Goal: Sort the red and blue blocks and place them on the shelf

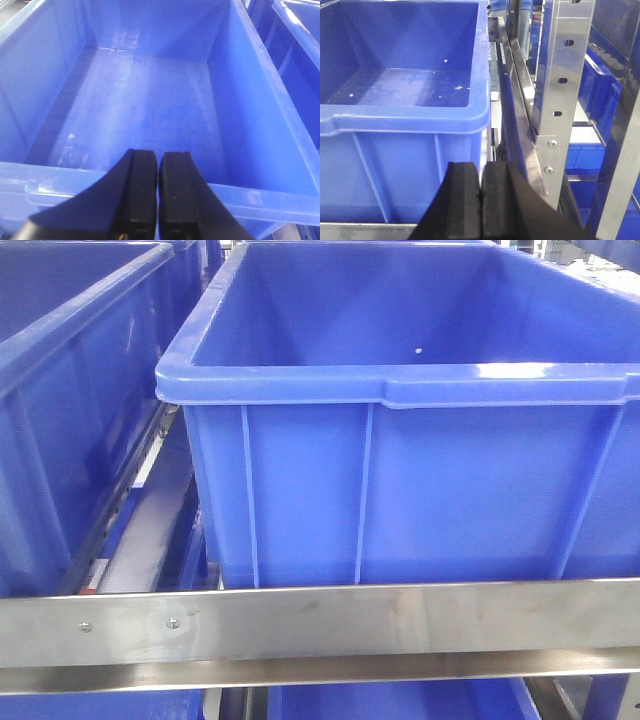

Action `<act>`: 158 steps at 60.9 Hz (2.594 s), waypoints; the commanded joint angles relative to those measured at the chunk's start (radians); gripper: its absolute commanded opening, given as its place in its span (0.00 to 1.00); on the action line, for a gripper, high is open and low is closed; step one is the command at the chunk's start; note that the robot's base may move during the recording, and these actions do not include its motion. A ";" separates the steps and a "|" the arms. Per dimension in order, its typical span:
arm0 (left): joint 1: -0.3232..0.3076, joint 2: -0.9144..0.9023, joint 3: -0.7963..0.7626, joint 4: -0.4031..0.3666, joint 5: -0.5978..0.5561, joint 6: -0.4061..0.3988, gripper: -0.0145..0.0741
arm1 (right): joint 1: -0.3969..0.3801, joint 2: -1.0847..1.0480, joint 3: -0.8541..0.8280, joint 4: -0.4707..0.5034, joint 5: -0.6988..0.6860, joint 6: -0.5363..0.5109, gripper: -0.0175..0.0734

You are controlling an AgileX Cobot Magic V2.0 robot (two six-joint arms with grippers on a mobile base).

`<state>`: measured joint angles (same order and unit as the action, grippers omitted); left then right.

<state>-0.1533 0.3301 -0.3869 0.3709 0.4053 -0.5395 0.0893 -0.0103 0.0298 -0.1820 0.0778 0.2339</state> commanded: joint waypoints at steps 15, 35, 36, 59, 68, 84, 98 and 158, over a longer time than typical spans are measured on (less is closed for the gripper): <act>-0.002 0.007 -0.030 0.007 -0.069 -0.001 0.32 | -0.005 -0.021 -0.022 -0.012 -0.094 -0.002 0.25; -0.002 0.007 -0.030 0.007 -0.069 -0.001 0.32 | -0.005 -0.021 -0.022 -0.012 -0.094 -0.002 0.25; -0.002 0.007 -0.030 0.007 -0.069 -0.001 0.32 | -0.005 -0.021 -0.022 -0.012 -0.094 -0.002 0.25; -0.002 0.007 -0.030 0.007 -0.069 -0.001 0.32 | -0.005 -0.021 -0.022 -0.012 -0.094 -0.002 0.25; -0.002 0.007 -0.030 0.007 -0.069 -0.001 0.32 | -0.005 -0.021 -0.022 -0.012 -0.094 -0.002 0.25; -0.002 0.005 -0.030 0.011 -0.069 -0.001 0.32 | -0.005 -0.021 -0.022 -0.012 -0.094 -0.002 0.25; 0.010 -0.055 0.008 0.047 -0.075 -0.001 0.32 | -0.005 -0.021 -0.022 -0.012 -0.094 -0.002 0.25; 0.095 -0.353 0.419 -0.085 -0.383 -0.001 0.32 | -0.005 -0.021 -0.022 -0.012 -0.094 -0.002 0.25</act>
<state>-0.0540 -0.0052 0.0092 0.2885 0.1113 -0.5395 0.0893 -0.0103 0.0302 -0.1820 0.0778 0.2339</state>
